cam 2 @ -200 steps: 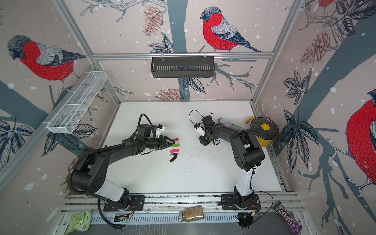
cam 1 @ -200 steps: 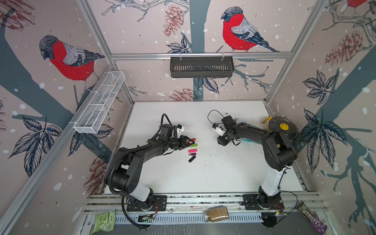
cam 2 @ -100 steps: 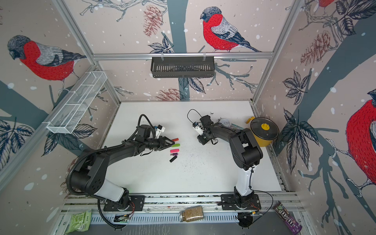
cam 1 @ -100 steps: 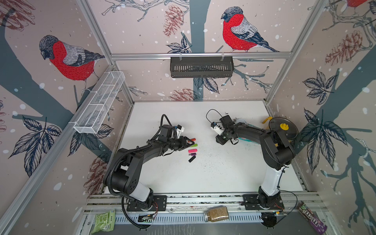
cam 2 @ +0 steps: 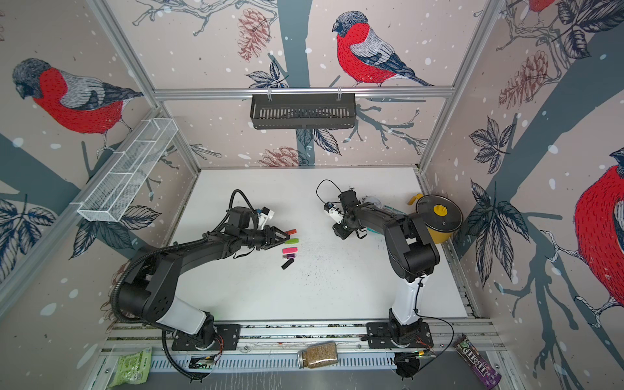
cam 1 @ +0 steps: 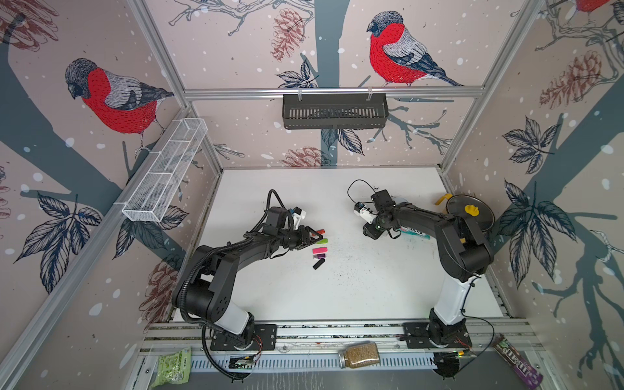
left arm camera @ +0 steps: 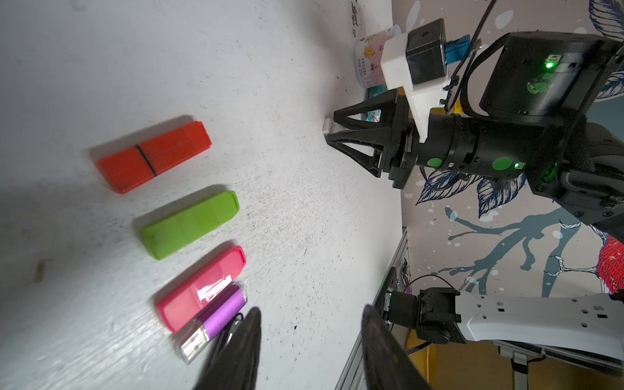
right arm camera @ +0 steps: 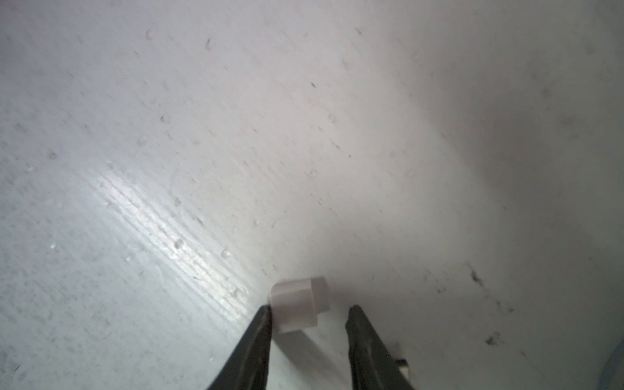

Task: Close the usb drive cover
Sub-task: Pick up the cover from the center of the board.

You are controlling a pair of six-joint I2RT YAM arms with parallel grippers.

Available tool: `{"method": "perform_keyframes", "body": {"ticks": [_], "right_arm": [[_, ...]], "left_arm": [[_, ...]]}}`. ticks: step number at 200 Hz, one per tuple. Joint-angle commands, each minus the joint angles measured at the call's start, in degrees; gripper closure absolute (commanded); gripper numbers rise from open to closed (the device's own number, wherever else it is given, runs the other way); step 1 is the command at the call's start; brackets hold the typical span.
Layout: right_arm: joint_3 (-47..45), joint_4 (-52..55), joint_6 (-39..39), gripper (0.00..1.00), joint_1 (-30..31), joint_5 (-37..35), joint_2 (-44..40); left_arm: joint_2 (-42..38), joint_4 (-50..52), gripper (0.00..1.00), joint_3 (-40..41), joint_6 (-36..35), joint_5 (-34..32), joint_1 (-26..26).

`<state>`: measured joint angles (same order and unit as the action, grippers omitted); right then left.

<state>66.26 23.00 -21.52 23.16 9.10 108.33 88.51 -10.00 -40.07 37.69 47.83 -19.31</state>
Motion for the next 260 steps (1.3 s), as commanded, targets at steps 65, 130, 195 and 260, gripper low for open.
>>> {"method": "perform_keyframes", "body": {"ticks": [65,130,195,260], "right_arm": [[-1.79,10.83,-4.99,0.59,0.42,-2.78,-0.26],[-1.66,11.07,-6.80,0.60,-0.25,-3.00,-0.51],[0.59,10.33,-6.51,0.62,-0.29,-2.27,1.95],[0.32,7.12,-4.85,0.67,-1.36,-1.66,1.21]], "left_arm": [[0.17,-1.51,0.52,-0.31,0.13,0.59,0.06],[0.28,-1.66,0.52,-0.27,0.13,0.59,0.06],[0.35,-1.77,0.52,-0.04,0.24,0.51,0.06],[0.52,-1.78,0.52,-0.10,0.33,0.49,0.02]]}}
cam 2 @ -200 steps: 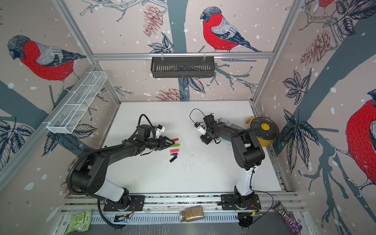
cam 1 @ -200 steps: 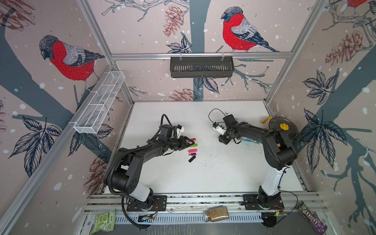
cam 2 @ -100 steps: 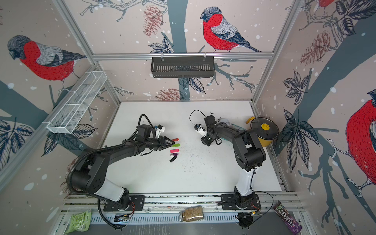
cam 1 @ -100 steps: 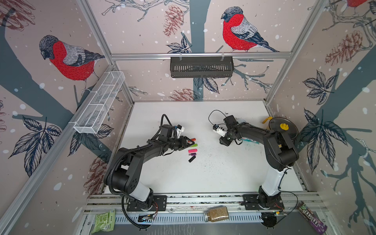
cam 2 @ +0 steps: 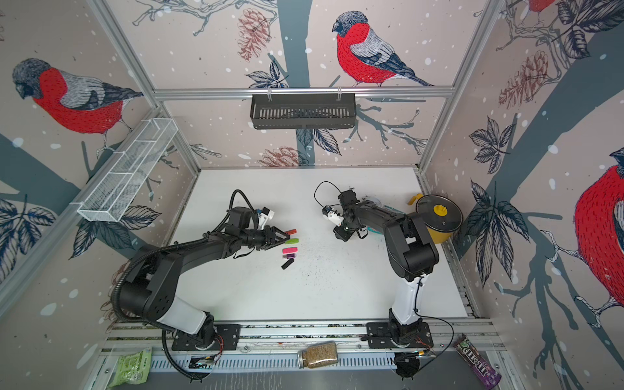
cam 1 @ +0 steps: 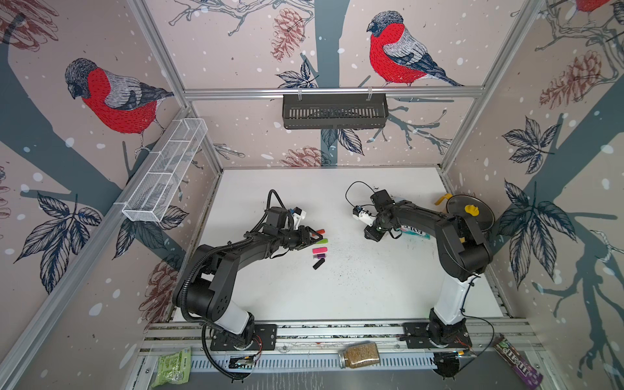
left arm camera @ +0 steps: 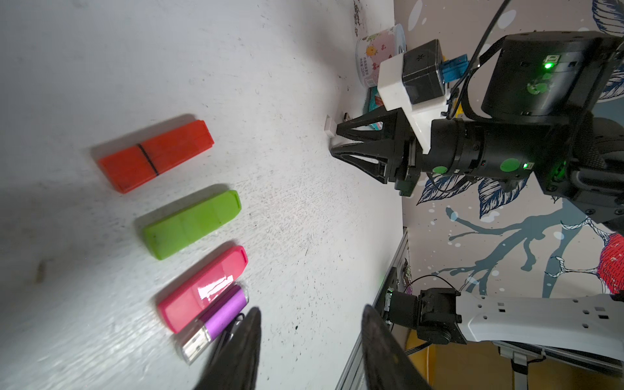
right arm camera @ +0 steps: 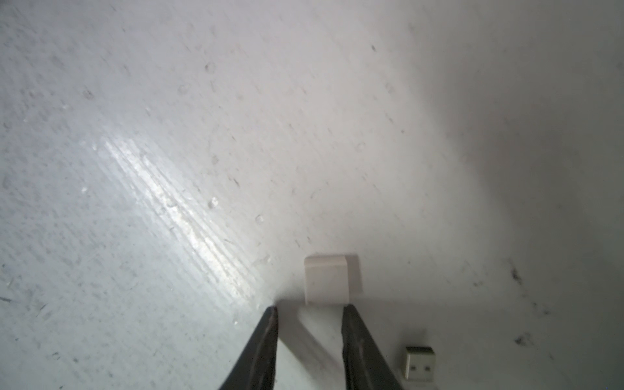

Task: Close the usb drive cover
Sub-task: Pick up the cover from the center of the board.

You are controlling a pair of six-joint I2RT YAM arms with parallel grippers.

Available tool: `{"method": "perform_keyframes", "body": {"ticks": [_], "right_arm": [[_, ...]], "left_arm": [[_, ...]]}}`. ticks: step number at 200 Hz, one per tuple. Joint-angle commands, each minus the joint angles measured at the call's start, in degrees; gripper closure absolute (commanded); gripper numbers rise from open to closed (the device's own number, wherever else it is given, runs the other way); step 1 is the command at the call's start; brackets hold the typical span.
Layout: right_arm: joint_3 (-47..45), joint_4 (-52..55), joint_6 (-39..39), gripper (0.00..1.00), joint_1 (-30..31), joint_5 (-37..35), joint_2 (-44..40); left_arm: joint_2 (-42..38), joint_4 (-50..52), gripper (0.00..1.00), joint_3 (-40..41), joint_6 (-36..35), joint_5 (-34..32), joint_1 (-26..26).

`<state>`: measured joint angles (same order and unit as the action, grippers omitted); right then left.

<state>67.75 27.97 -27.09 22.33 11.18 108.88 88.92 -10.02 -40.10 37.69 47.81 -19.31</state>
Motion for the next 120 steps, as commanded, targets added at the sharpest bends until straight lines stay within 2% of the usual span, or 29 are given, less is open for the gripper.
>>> {"method": "perform_keyframes", "body": {"ticks": [1,120], "right_arm": [[-1.15,2.13,0.77,0.67,-0.57,-3.72,0.60],[0.08,1.72,0.39,0.65,-1.41,1.51,1.60]], "left_arm": [[0.11,-1.75,0.52,-0.12,0.35,0.52,0.04],[-0.07,-1.84,0.52,0.01,0.48,0.44,0.06]]}}
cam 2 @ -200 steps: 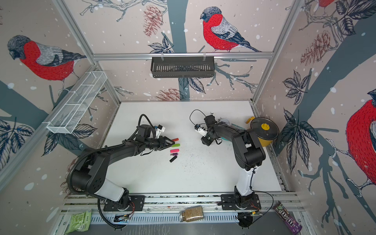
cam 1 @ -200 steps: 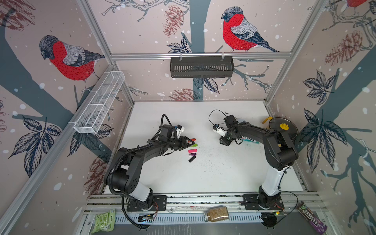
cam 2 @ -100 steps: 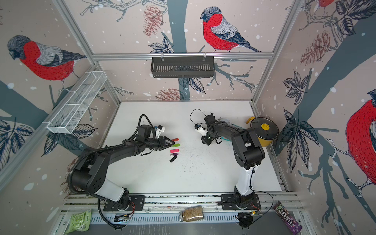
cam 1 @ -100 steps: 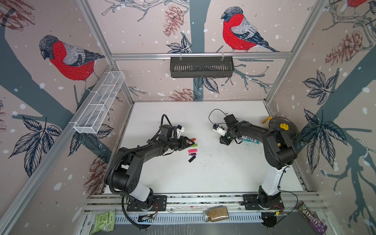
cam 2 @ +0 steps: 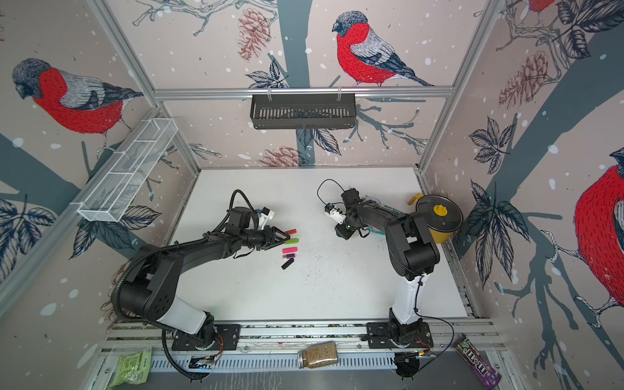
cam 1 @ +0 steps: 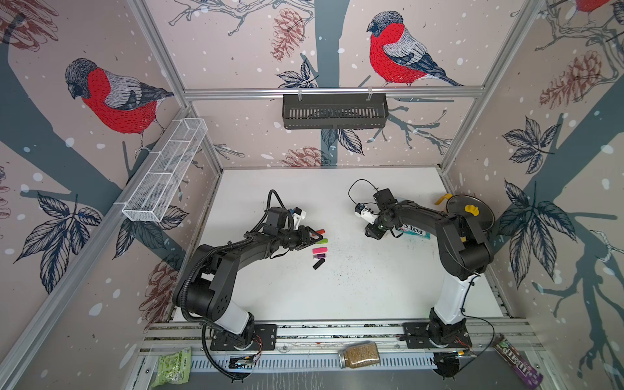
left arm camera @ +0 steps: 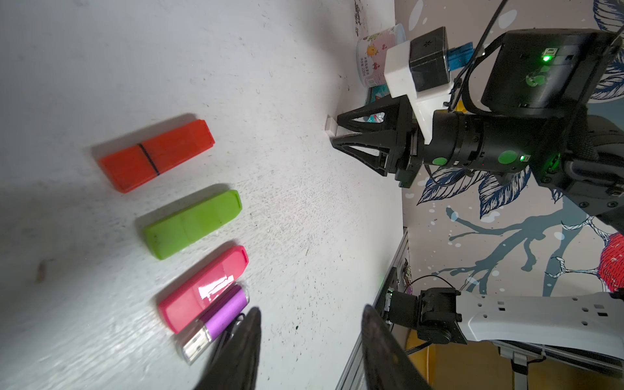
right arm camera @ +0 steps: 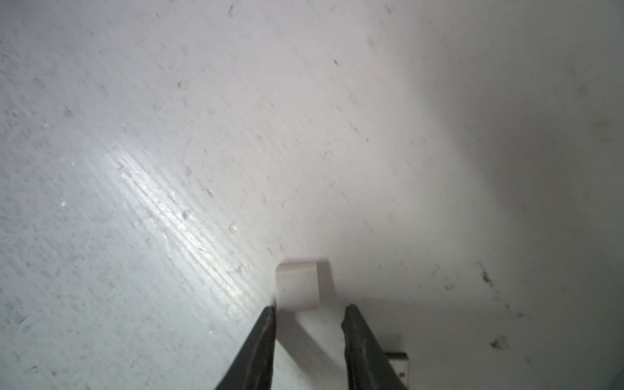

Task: Close the usb drive cover
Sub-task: Pick up the cover from the center of the board.

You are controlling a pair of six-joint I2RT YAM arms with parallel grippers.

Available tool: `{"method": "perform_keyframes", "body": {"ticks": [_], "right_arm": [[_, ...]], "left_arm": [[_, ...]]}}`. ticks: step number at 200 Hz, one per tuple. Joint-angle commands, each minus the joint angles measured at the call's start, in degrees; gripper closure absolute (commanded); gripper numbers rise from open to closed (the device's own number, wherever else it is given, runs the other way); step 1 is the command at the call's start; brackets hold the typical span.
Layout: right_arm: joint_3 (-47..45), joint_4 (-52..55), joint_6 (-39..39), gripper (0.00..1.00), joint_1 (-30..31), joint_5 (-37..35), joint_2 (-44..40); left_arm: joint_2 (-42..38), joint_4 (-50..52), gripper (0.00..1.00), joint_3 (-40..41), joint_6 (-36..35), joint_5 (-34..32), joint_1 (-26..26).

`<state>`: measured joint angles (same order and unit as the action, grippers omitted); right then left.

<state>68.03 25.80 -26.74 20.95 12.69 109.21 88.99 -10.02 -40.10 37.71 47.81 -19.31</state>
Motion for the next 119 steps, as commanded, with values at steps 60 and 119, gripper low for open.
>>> {"method": "perform_keyframes", "body": {"ticks": [60,119], "right_arm": [[0.68,5.14,-0.91,0.65,0.50,0.57,2.20],[0.36,5.92,-0.92,0.67,0.77,-1.72,2.28]], "left_arm": [[-0.05,-1.84,0.52,-0.07,0.47,0.40,0.06],[-0.05,-1.77,0.52,-0.07,0.44,0.41,0.06]]}}
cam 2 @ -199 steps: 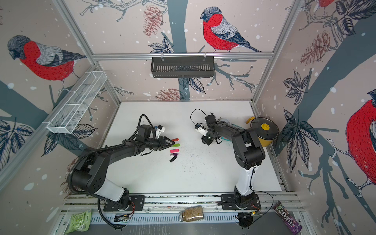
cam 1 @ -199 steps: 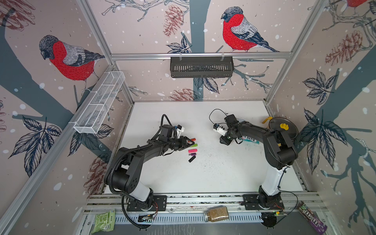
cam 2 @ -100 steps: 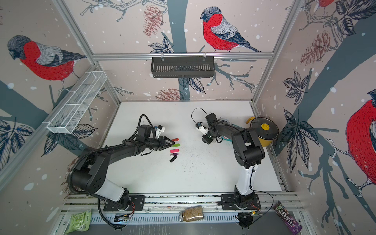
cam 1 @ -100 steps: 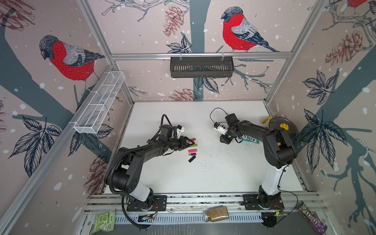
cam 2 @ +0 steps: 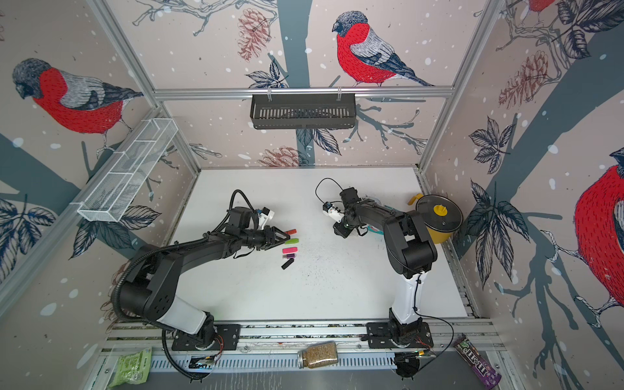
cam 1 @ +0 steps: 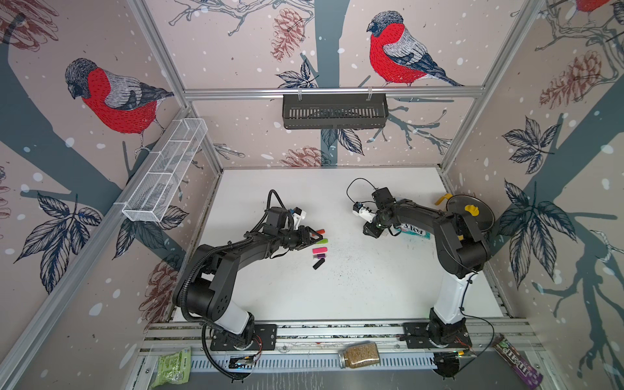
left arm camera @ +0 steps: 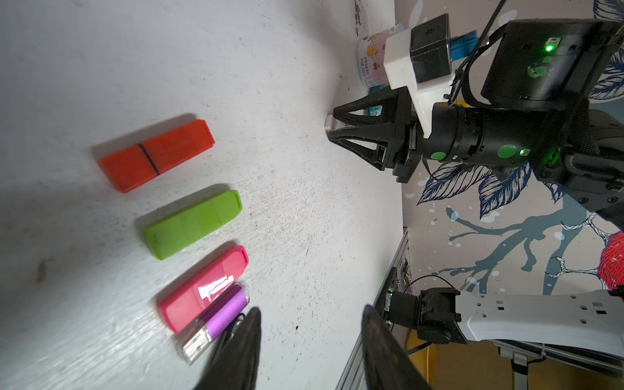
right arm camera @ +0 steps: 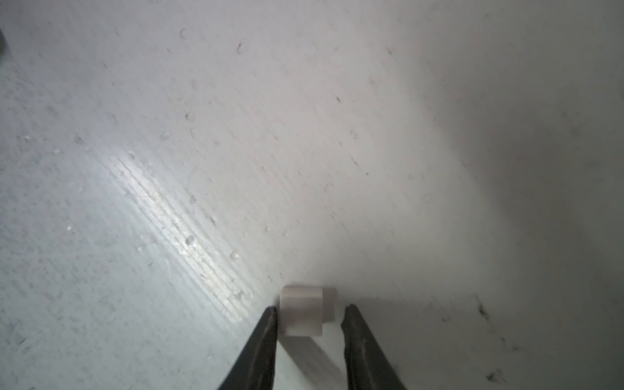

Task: Close the usb drive cover
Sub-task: Pick up the cover from the center of the board.

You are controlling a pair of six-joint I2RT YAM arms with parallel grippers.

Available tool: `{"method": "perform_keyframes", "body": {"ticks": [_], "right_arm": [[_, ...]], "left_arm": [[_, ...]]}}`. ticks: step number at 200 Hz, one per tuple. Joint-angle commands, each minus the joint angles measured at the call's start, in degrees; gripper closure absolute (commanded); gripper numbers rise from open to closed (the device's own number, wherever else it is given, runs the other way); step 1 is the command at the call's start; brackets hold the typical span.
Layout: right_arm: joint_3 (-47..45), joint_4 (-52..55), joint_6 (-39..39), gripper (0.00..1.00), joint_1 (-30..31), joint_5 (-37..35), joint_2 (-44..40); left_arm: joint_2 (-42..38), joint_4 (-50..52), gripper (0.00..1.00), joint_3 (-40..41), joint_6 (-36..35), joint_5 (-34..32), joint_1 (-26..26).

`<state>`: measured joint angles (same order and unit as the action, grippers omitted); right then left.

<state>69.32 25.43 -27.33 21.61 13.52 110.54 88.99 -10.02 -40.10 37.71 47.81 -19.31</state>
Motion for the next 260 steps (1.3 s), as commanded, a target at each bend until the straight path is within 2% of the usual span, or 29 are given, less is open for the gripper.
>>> {"method": "perform_keyframes", "body": {"ticks": [1,83,129,206,260], "right_arm": [[-0.98,6.29,-0.34,0.67,0.15,-2.54,0.93],[-1.47,6.63,-0.20,0.71,-0.04,-3.33,0.26],[-1.21,6.74,-0.60,0.80,0.16,-3.05,-0.03],[-0.94,5.21,-2.55,0.82,1.35,-1.27,-2.39],[-1.42,2.06,-7.47,0.81,5.69,2.35,-7.00]], "left_arm": [[-0.05,-1.76,0.52,-0.07,0.44,0.43,0.06],[0.22,-1.84,0.52,-0.30,0.48,0.53,0.06],[0.37,-1.95,0.52,-0.42,0.55,0.57,0.06],[0.15,-1.84,0.52,-0.29,0.58,0.53,0.06],[0.45,-2.08,0.52,-1.25,1.45,1.08,0.01]]}}
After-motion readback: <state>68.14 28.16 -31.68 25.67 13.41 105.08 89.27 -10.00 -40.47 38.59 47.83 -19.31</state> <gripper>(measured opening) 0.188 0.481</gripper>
